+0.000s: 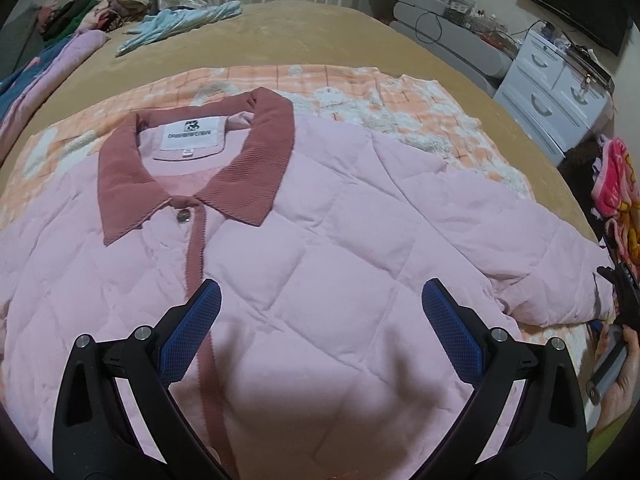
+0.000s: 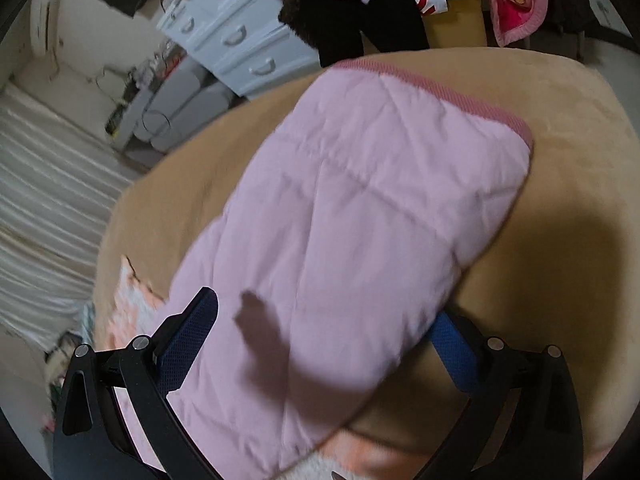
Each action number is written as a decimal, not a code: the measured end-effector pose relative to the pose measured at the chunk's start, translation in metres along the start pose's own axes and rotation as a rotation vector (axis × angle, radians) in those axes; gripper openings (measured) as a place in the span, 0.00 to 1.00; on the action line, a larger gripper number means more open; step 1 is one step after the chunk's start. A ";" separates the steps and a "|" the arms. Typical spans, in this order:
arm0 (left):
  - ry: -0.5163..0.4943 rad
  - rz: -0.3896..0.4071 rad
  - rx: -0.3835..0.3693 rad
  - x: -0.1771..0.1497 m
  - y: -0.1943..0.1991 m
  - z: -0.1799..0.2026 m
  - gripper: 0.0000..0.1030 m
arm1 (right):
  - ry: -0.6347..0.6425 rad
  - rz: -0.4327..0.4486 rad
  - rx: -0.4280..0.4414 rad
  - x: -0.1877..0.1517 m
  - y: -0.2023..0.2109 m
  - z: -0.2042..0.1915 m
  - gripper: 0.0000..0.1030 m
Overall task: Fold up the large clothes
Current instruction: 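Grasp the jacket sleeve cuff with the right gripper and lift it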
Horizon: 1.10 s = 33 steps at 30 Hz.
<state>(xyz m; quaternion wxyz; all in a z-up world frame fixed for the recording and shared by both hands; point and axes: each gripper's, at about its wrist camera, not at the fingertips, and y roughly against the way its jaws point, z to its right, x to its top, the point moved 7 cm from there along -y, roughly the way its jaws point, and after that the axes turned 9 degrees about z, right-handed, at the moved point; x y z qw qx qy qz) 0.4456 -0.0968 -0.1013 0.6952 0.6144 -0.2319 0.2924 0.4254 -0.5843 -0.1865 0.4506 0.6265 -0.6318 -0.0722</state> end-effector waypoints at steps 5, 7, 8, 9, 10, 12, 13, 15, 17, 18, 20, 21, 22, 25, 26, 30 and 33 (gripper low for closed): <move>0.001 0.005 -0.010 0.001 0.005 -0.008 0.92 | -0.034 0.053 0.047 0.013 -0.001 0.008 0.61; 0.008 0.014 -0.014 0.003 0.008 -0.011 0.92 | -0.049 0.049 0.103 0.015 0.001 0.006 0.39; 0.011 0.021 -0.014 0.005 0.011 -0.012 0.92 | -0.043 0.051 0.114 0.016 0.003 0.003 0.34; 0.013 0.027 -0.014 0.006 0.013 -0.014 0.92 | -0.020 0.062 0.123 0.017 0.007 -0.002 0.28; 0.016 0.033 -0.013 0.008 0.015 -0.015 0.92 | 0.025 0.089 0.142 0.020 0.015 -0.013 0.26; 0.026 0.043 -0.022 0.011 0.023 -0.017 0.92 | 0.092 0.123 0.181 0.022 0.029 -0.032 0.22; 0.031 0.046 -0.025 0.012 0.026 -0.018 0.92 | 0.125 0.139 0.212 0.022 0.038 -0.044 0.21; 0.035 0.052 -0.028 0.014 0.031 -0.020 0.92 | 0.169 0.164 0.262 0.022 0.053 -0.063 0.19; 0.034 0.062 -0.025 0.017 0.039 -0.022 0.92 | 0.230 0.196 0.325 0.023 0.072 -0.087 0.18; 0.029 0.065 -0.023 0.018 0.042 -0.023 0.92 | 0.270 0.214 0.359 0.020 0.084 -0.102 0.17; 0.018 0.074 -0.018 0.020 0.051 -0.027 0.92 | 0.332 0.239 0.403 0.013 0.103 -0.125 0.17; 0.018 0.076 -0.018 0.021 0.054 -0.029 0.92 | 0.361 0.247 0.417 0.008 0.111 -0.134 0.17; 0.022 0.077 -0.017 0.022 0.057 -0.031 0.92 | 0.399 0.257 0.437 0.001 0.123 -0.147 0.17; 0.028 0.081 -0.022 0.025 0.069 -0.041 0.92 | 0.494 0.272 0.472 -0.018 0.150 -0.177 0.16; 0.026 0.085 -0.017 0.027 0.074 -0.045 0.92 | 0.523 0.276 0.481 -0.024 0.158 -0.187 0.16; 0.042 0.099 -0.035 0.030 0.092 -0.058 0.92 | 0.608 0.271 0.501 -0.047 0.179 -0.217 0.16; 0.064 0.120 -0.039 0.036 0.107 -0.070 0.92 | 0.664 0.267 0.520 -0.065 0.196 -0.242 0.16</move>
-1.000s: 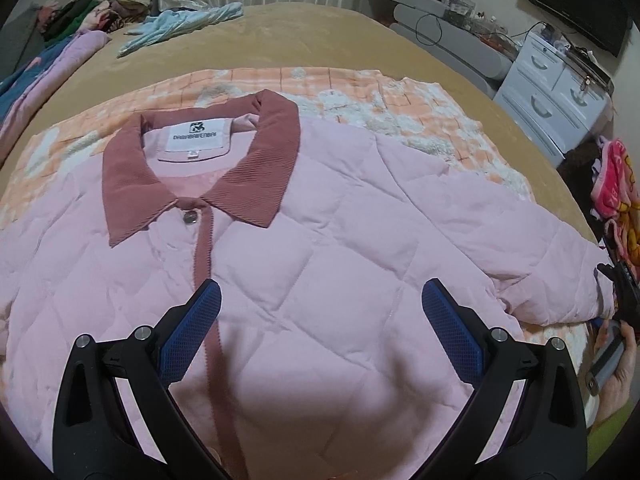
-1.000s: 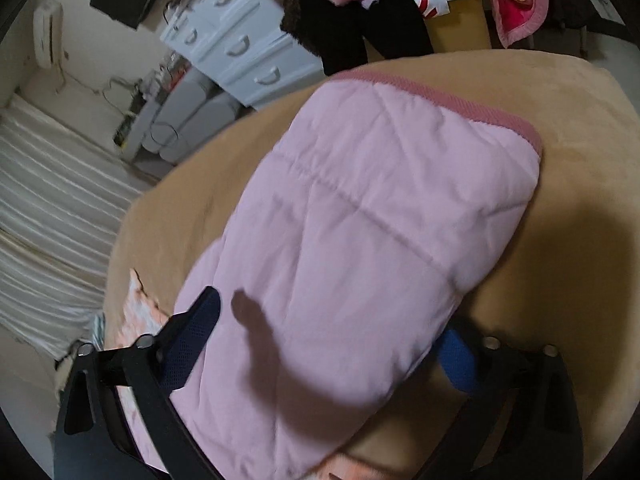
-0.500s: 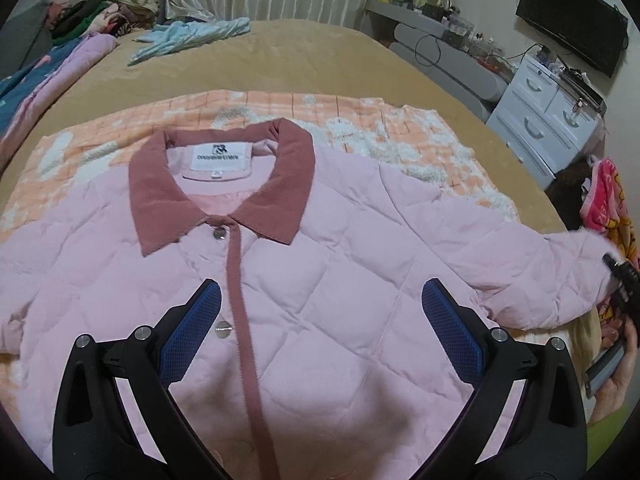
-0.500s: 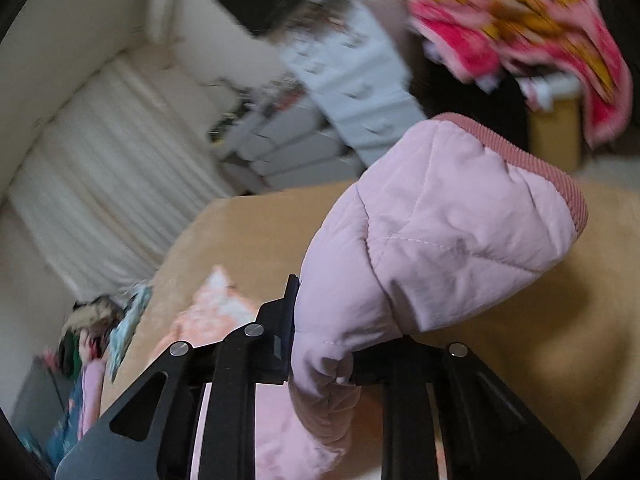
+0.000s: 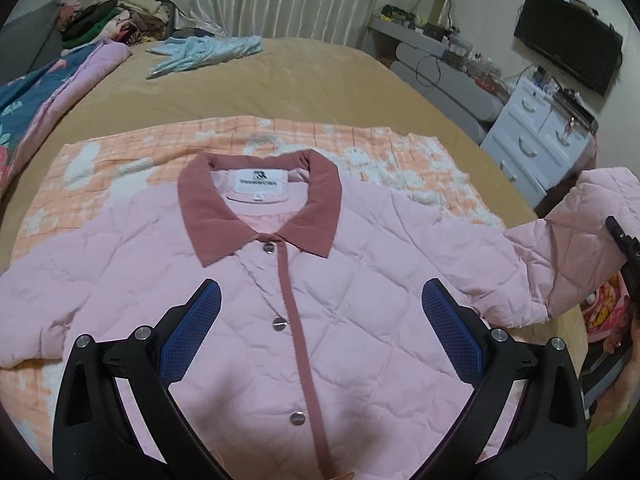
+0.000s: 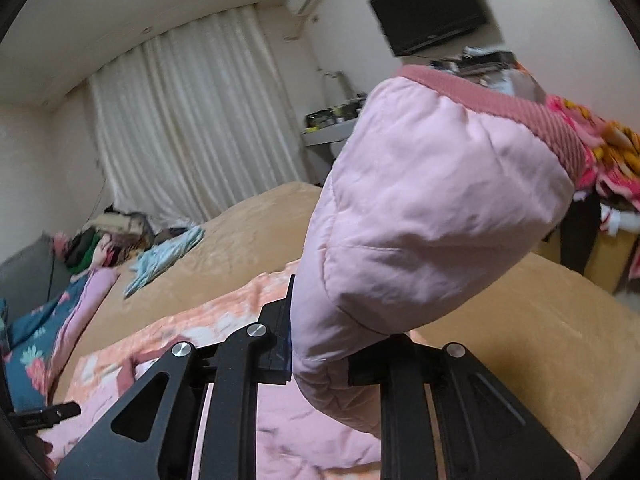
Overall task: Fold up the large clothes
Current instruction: 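Grasp the jacket sleeve cuff with the right gripper and lift it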
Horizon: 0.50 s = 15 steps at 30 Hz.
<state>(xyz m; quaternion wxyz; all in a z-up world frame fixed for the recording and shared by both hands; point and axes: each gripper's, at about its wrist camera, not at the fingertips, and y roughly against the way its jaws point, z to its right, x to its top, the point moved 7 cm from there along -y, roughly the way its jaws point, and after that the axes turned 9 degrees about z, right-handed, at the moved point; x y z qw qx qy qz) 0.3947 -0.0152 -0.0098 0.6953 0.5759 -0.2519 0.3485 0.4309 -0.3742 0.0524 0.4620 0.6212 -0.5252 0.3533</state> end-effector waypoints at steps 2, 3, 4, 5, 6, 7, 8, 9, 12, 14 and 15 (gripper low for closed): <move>0.012 0.011 -0.007 0.004 0.008 -0.005 0.92 | 0.033 -0.004 0.023 0.006 0.001 -0.021 0.16; 0.017 0.015 -0.011 0.006 0.012 -0.007 0.92 | 0.052 -0.003 0.033 0.007 0.003 -0.032 0.16; 0.021 0.019 -0.013 0.008 0.016 -0.010 0.92 | 0.072 0.001 0.044 0.011 0.005 -0.044 0.16; 0.025 0.025 -0.016 0.010 0.021 -0.013 0.92 | 0.089 0.002 0.053 0.013 0.007 -0.055 0.16; 0.028 0.031 -0.017 0.012 0.024 -0.016 0.92 | 0.109 0.003 0.066 0.016 0.009 -0.068 0.16; 0.031 0.037 -0.018 0.014 0.028 -0.019 0.92 | 0.121 0.003 0.074 0.017 0.011 -0.076 0.16; 0.037 0.045 -0.019 0.017 0.033 -0.023 0.92 | 0.135 0.002 0.083 0.019 0.012 -0.086 0.16; 0.047 0.052 -0.021 0.019 0.038 -0.028 0.92 | 0.149 -0.001 0.094 0.020 0.013 -0.097 0.16; 0.068 0.061 -0.025 0.022 0.047 -0.039 0.92 | 0.179 -0.008 0.123 0.018 0.018 -0.119 0.16; 0.080 0.072 -0.026 0.023 0.054 -0.047 0.92 | 0.211 -0.012 0.147 0.015 0.023 -0.140 0.16; 0.086 0.076 -0.025 0.024 0.057 -0.052 0.92 | 0.220 -0.014 0.155 0.012 0.025 -0.146 0.16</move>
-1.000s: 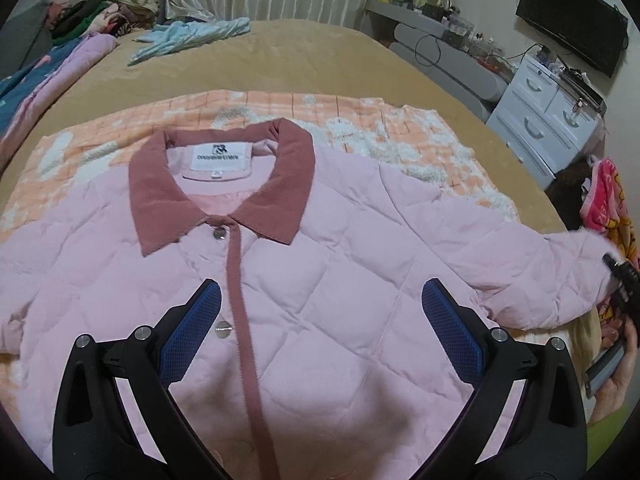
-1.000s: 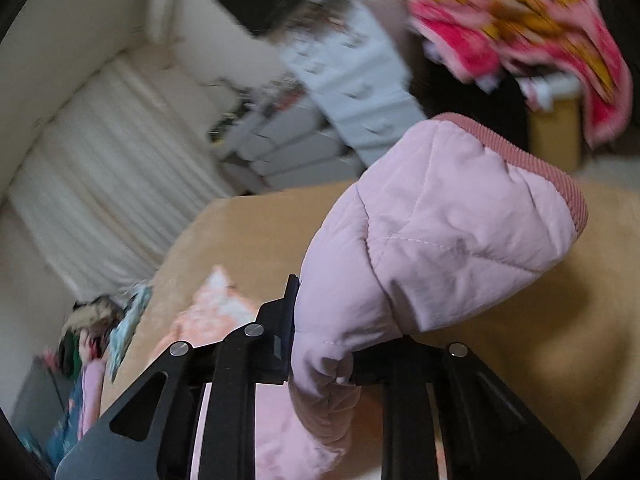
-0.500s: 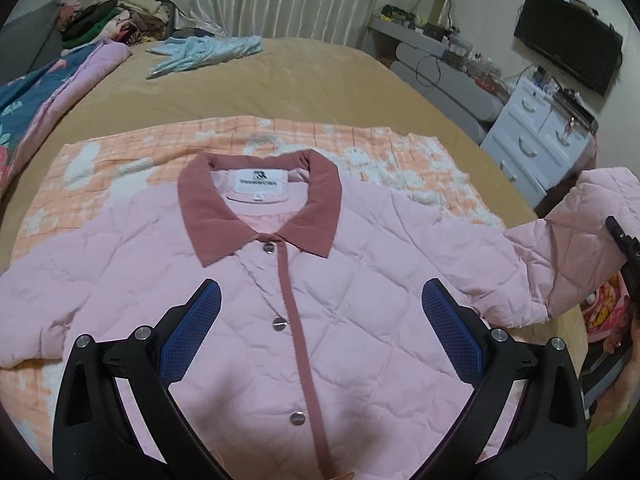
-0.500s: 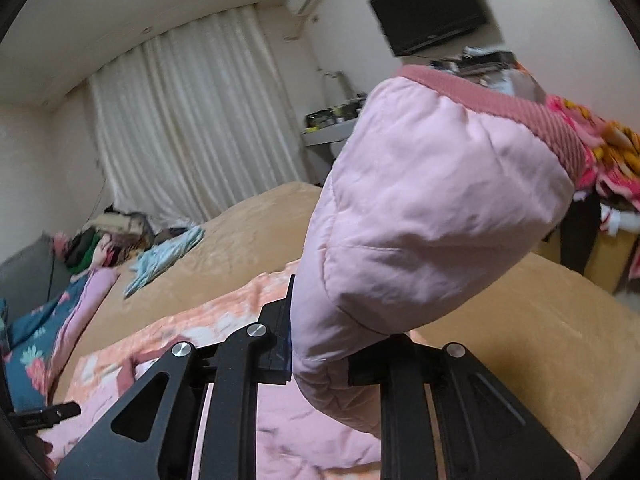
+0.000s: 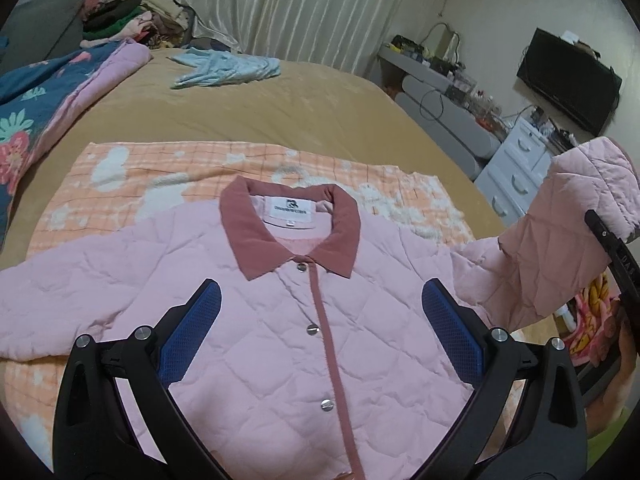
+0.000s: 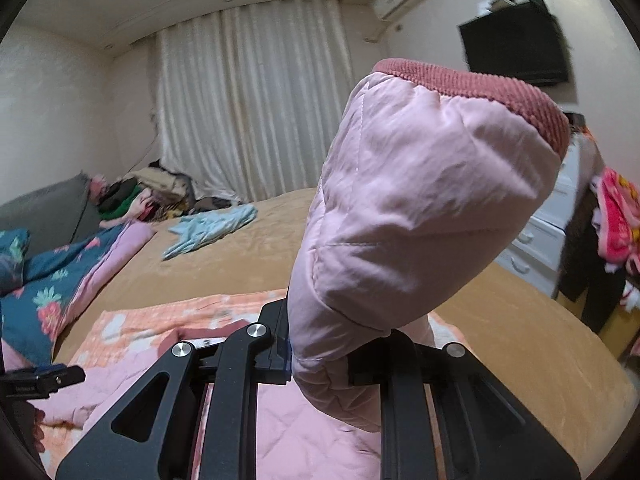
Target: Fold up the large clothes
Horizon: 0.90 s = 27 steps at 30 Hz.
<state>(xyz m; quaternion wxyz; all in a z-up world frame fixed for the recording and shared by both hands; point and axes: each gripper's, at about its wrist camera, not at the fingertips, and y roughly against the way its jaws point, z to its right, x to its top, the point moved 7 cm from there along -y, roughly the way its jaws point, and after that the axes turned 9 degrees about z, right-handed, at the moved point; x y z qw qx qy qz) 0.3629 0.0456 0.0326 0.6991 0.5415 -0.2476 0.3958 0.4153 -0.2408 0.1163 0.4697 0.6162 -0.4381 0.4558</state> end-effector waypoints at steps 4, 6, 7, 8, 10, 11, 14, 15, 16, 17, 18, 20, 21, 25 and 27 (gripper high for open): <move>0.024 0.009 0.002 0.001 0.009 -0.016 0.92 | 0.038 -0.011 0.042 -0.007 0.005 -0.027 0.16; 0.038 0.011 0.002 0.001 0.012 -0.024 0.92 | 0.052 -0.019 0.054 -0.011 0.005 -0.040 0.16; 0.045 0.012 0.003 0.000 0.013 -0.028 0.92 | 0.059 -0.025 0.063 -0.013 0.004 -0.047 0.16; 0.052 0.013 0.005 0.000 0.014 -0.033 0.92 | 0.066 -0.032 0.072 -0.016 0.003 -0.054 0.16; 0.062 0.014 0.009 -0.001 0.016 -0.040 0.92 | 0.081 -0.039 0.086 -0.020 0.002 -0.064 0.16; 0.071 0.014 0.010 -0.002 0.016 -0.044 0.92 | 0.089 -0.043 0.092 -0.023 0.002 -0.068 0.16; 0.095 0.013 0.009 -0.005 0.018 -0.055 0.92 | 0.110 -0.059 0.110 -0.031 -0.003 -0.087 0.16; 0.101 0.013 0.007 -0.006 0.018 -0.058 0.92 | 0.117 -0.066 0.116 -0.035 -0.005 -0.093 0.16; 0.107 0.013 0.007 -0.007 0.019 -0.060 0.92 | 0.125 -0.072 0.120 -0.039 -0.005 -0.097 0.16; 0.115 0.014 0.007 -0.008 0.019 -0.064 0.92 | 0.133 -0.077 0.125 -0.043 -0.007 -0.105 0.16; 0.124 0.014 0.004 -0.009 0.020 -0.068 0.92 | 0.139 -0.082 0.129 -0.046 -0.009 -0.109 0.16; 0.143 0.015 0.000 -0.011 0.020 -0.074 0.92 | 0.151 -0.095 0.143 -0.052 -0.012 -0.117 0.16; 0.155 0.015 -0.001 -0.012 0.020 -0.077 0.92 | 0.156 -0.101 0.149 -0.057 -0.013 -0.123 0.16; 0.205 0.021 -0.013 -0.016 0.020 -0.089 0.92 | 0.193 -0.125 0.177 -0.076 -0.019 -0.149 0.17; 0.223 0.024 -0.026 -0.017 0.021 -0.093 0.92 | 0.208 -0.138 0.191 -0.087 -0.022 -0.162 0.17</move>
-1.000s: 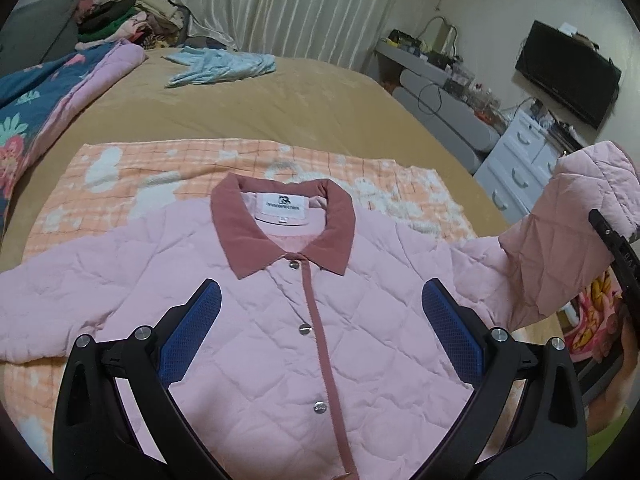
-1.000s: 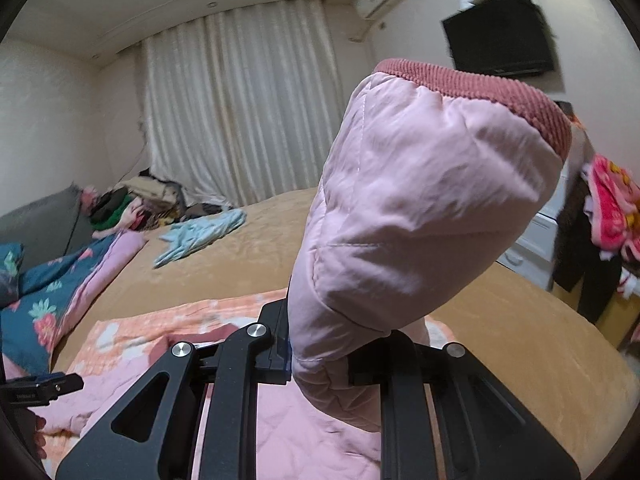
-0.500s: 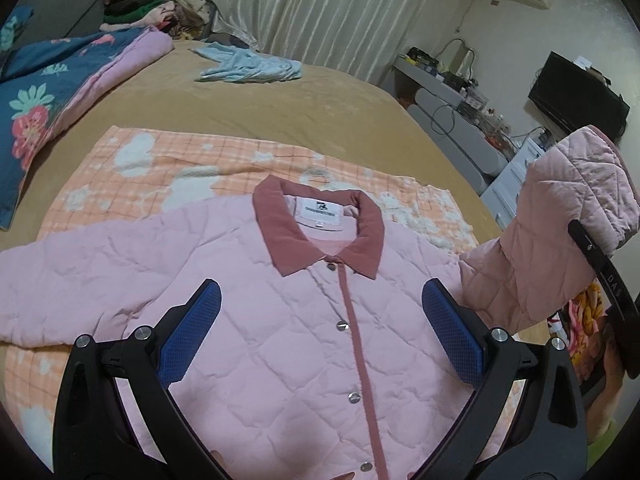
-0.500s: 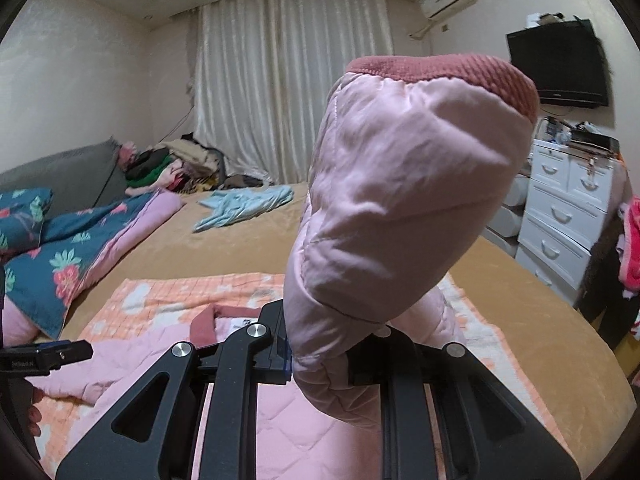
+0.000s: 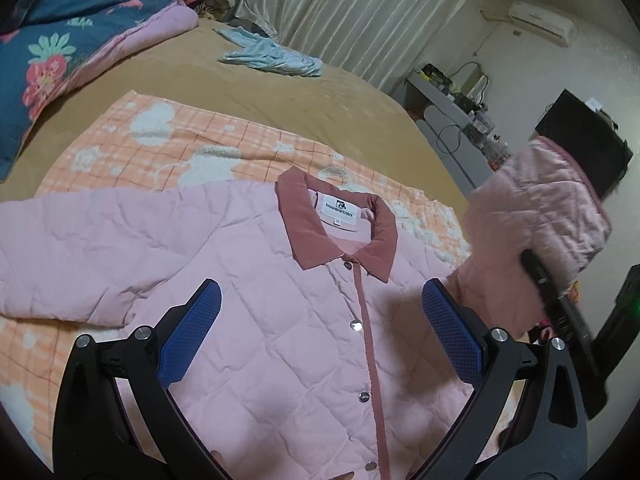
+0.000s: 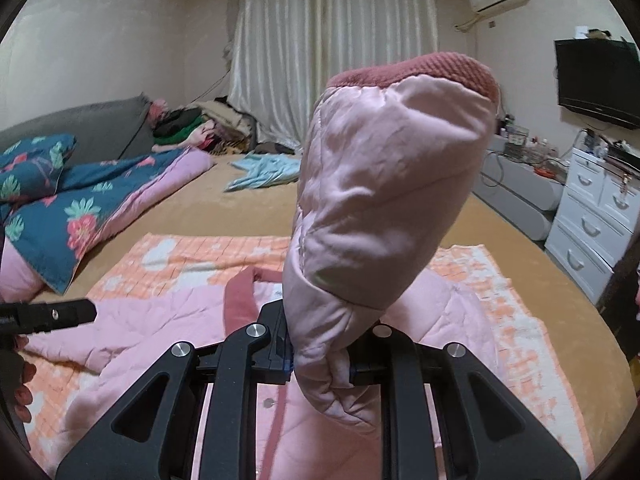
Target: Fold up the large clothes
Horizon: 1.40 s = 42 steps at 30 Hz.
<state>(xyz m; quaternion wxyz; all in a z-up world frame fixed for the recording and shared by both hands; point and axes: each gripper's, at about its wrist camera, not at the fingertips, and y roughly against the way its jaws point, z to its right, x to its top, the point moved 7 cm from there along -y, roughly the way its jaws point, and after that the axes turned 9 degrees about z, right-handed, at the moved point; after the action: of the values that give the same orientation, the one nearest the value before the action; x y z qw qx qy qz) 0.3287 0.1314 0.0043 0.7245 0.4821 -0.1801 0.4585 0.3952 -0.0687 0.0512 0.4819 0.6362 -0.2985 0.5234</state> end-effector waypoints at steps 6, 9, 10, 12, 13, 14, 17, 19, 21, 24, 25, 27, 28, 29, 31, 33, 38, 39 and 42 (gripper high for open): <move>0.054 0.002 -0.028 0.000 0.000 -0.013 0.92 | 0.062 -0.052 0.039 -0.030 -0.023 -0.042 0.18; 0.071 0.002 -0.033 -0.001 0.001 -0.018 0.92 | 0.096 -0.083 0.048 -0.049 -0.038 -0.062 0.19; 0.077 0.001 -0.037 -0.001 0.001 -0.020 0.92 | 0.101 -0.096 0.052 -0.056 -0.043 -0.069 0.19; 0.086 0.001 -0.039 -0.002 0.001 -0.023 0.92 | 0.106 -0.120 0.056 -0.069 -0.051 -0.077 0.19; 0.090 -0.001 -0.040 -0.002 0.000 -0.024 0.92 | 0.108 -0.138 0.061 -0.078 -0.055 -0.082 0.19; 0.093 -0.004 -0.043 -0.004 0.000 -0.026 0.92 | 0.108 -0.154 0.063 -0.085 -0.059 -0.086 0.20; 0.106 -0.013 -0.051 -0.008 -0.001 -0.029 0.92 | 0.123 -0.205 0.084 -0.107 -0.068 -0.099 0.23; 0.117 -0.019 -0.053 -0.011 -0.003 -0.032 0.92 | 0.128 -0.238 0.116 -0.119 -0.074 -0.109 0.25; 0.132 -0.029 -0.049 -0.016 -0.006 -0.037 0.92 | 0.128 -0.263 0.140 -0.130 -0.077 -0.117 0.29; 0.154 -0.039 -0.039 -0.022 -0.009 -0.045 0.92 | 0.160 -0.306 0.163 -0.147 -0.080 -0.132 0.34; 0.169 -0.046 -0.044 -0.025 -0.010 -0.047 0.92 | 0.172 -0.325 0.178 -0.155 -0.081 -0.139 0.36; 0.204 -0.066 -0.056 -0.033 -0.014 -0.053 0.92 | 0.180 -0.351 0.199 -0.164 -0.082 -0.147 0.47; 0.216 -0.075 -0.057 -0.037 -0.016 -0.055 0.92 | 0.177 -0.368 0.217 -0.169 -0.081 -0.151 0.49; 0.229 -0.090 -0.058 -0.042 -0.018 -0.058 0.92 | 0.179 -0.371 0.219 -0.171 -0.080 -0.151 0.50; 0.261 -0.119 -0.074 -0.051 -0.023 -0.062 0.92 | 0.197 -0.375 0.218 -0.173 -0.079 -0.154 0.55; 0.296 -0.150 -0.090 -0.062 -0.029 -0.066 0.92 | 0.187 -0.385 0.235 -0.172 -0.076 -0.155 0.73; 0.365 -0.235 -0.103 -0.092 -0.047 -0.073 0.92 | 0.181 -0.397 0.269 -0.170 -0.058 -0.147 0.89; 0.373 -0.249 -0.108 -0.097 -0.050 -0.073 0.92 | 0.177 -0.400 0.275 -0.171 -0.054 -0.143 0.89; 0.352 -0.259 -0.091 -0.108 -0.056 -0.070 0.91 | 0.131 -0.403 0.293 -0.170 -0.036 -0.126 0.89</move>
<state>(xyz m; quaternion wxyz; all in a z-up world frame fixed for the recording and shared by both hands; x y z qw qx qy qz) 0.3080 0.1321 -0.1343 0.8185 0.3806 -0.0077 0.4303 0.3333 0.0396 -0.1231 0.4976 0.7106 -0.0549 0.4944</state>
